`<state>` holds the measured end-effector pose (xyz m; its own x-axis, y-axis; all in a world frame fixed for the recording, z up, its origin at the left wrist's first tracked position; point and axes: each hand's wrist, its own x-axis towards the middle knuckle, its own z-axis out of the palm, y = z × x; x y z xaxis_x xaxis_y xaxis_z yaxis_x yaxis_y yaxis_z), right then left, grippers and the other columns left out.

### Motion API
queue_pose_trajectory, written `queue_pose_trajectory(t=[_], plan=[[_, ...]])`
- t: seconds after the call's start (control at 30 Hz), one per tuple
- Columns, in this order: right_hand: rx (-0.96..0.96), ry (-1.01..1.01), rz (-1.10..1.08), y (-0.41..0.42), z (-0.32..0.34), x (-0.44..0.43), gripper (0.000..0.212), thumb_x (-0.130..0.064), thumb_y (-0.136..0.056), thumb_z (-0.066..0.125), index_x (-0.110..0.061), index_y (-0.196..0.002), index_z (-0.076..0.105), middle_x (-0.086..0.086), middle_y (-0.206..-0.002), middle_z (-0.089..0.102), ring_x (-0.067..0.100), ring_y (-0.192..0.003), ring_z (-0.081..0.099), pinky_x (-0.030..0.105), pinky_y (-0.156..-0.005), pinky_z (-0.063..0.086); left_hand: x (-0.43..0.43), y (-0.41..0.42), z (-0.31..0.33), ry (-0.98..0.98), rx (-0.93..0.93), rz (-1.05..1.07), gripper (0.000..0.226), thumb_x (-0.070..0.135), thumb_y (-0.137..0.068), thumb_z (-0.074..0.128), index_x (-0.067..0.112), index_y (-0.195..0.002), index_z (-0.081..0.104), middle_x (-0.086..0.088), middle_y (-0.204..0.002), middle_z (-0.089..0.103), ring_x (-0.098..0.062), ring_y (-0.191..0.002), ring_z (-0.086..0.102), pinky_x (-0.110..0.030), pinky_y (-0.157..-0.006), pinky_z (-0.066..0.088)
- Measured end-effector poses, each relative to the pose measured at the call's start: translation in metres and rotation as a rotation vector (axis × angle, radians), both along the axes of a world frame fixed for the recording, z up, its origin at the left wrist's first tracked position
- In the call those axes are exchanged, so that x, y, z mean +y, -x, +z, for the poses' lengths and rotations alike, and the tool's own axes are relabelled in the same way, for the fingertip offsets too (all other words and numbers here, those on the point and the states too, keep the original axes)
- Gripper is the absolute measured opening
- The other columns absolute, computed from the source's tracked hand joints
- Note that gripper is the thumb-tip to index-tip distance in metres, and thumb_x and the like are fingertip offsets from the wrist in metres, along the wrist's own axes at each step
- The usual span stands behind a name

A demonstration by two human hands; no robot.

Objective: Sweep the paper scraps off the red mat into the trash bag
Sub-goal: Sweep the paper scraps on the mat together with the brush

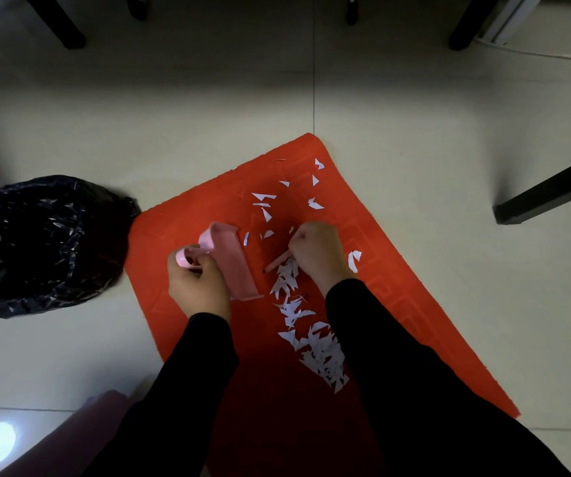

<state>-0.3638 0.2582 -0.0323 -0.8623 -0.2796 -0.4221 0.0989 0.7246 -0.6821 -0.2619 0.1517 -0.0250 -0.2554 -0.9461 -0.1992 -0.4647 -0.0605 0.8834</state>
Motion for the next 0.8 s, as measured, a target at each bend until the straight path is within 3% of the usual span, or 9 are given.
queue_pose_trajectory(t=[0.07,0.17,0.33,0.47,0.57,0.63,0.73,0.8], plan=[[-0.004,0.055,-0.016,0.001,0.010,0.001,0.021,0.006,-0.081,0.044,0.012,-0.085,0.064,0.010,-0.064,0.061,0.006,-0.050,0.055,0.015,-0.047,0.039,0.001,-0.001,0.001,0.004,-0.001,0.001,0.017,0.010,-0.092,0.048,0.007,-0.106,0.058,0.015,-0.072,0.048,0.001,-0.063,0.048,-0.001,-0.052,0.038],[-0.023,0.144,-0.028,0.002,0.021,0.003,0.022,0.010,-0.084,0.042,0.011,-0.086,0.064,-0.008,-0.055,0.053,-0.015,-0.042,0.052,0.001,-0.043,0.036,0.001,-0.001,0.003,0.005,0.006,0.011,0.017,0.010,-0.093,0.048,0.006,-0.107,0.057,0.015,-0.071,0.047,0.000,-0.064,0.047,-0.004,-0.051,0.037],[-0.016,0.154,-0.055,-0.001,0.014,-0.003,0.020,0.006,-0.083,0.044,0.001,-0.078,0.063,0.001,-0.063,0.060,0.004,-0.039,0.050,0.015,-0.044,0.034,-0.004,-0.001,0.003,0.018,0.018,0.035,0.017,0.012,-0.093,0.048,0.006,-0.105,0.058,0.014,-0.071,0.049,-0.010,-0.067,0.050,-0.004,-0.050,0.036],[0.077,0.172,0.052,-0.005,0.004,-0.014,0.017,-0.002,-0.088,0.051,-0.005,-0.084,0.067,-0.001,-0.083,0.063,0.005,-0.062,0.052,0.008,-0.055,0.037,-0.011,-0.003,-0.002,0.019,0.007,0.054,0.015,0.012,-0.093,0.049,0.007,-0.104,0.058,0.006,-0.075,0.055,-0.016,-0.079,0.052,-0.016,-0.063,0.038],[0.112,0.192,0.126,-0.007,-0.004,-0.024,0.014,-0.005,-0.089,0.054,-0.003,-0.092,0.067,0.004,-0.097,0.065,0.010,-0.086,0.058,0.017,-0.075,0.045,-0.014,-0.004,-0.003,0.026,0.011,0.048,0.017,0.009,-0.092,0.049,0.003,-0.105,0.057,-0.001,-0.079,0.055,-0.016,-0.078,0.051,-0.001,-0.052,0.035],[0.115,0.186,0.155,-0.009,-0.010,-0.029,0.015,-0.005,-0.090,0.053,-0.002,-0.096,0.066,0.009,-0.106,0.065,0.016,-0.097,0.060,0.021,-0.081,0.043,-0.017,-0.004,-0.004,0.028,0.006,0.042,0.017,0.008,-0.092,0.049,0.001,-0.106,0.057,0.005,-0.074,0.051,-0.015,-0.074,0.051,-0.001,-0.051,0.035],[0.088,0.167,0.193,-0.009,-0.017,-0.030,0.017,-0.006,-0.092,0.051,-0.002,-0.100,0.065,0.011,-0.111,0.063,0.019,-0.103,0.059,0.021,-0.085,0.042,-0.021,-0.003,-0.005,0.029,-0.012,0.039,0.018,0.007,-0.092,0.049,0.001,-0.106,0.058,0.004,-0.075,0.054,-0.006,-0.066,0.049,0.006,-0.051,0.033],[0.071,0.138,0.196,-0.009,-0.020,-0.027,0.017,-0.007,-0.093,0.050,-0.001,-0.102,0.064,0.011,-0.110,0.064,0.020,-0.101,0.060,0.026,-0.087,0.047,-0.021,-0.003,-0.007,0.029,-0.019,0.042,0.019,0.008,-0.091,0.049,0.002,-0.106,0.058,-0.003,-0.085,0.057,-0.013,-0.073,0.052,0.004,-0.051,0.033]])
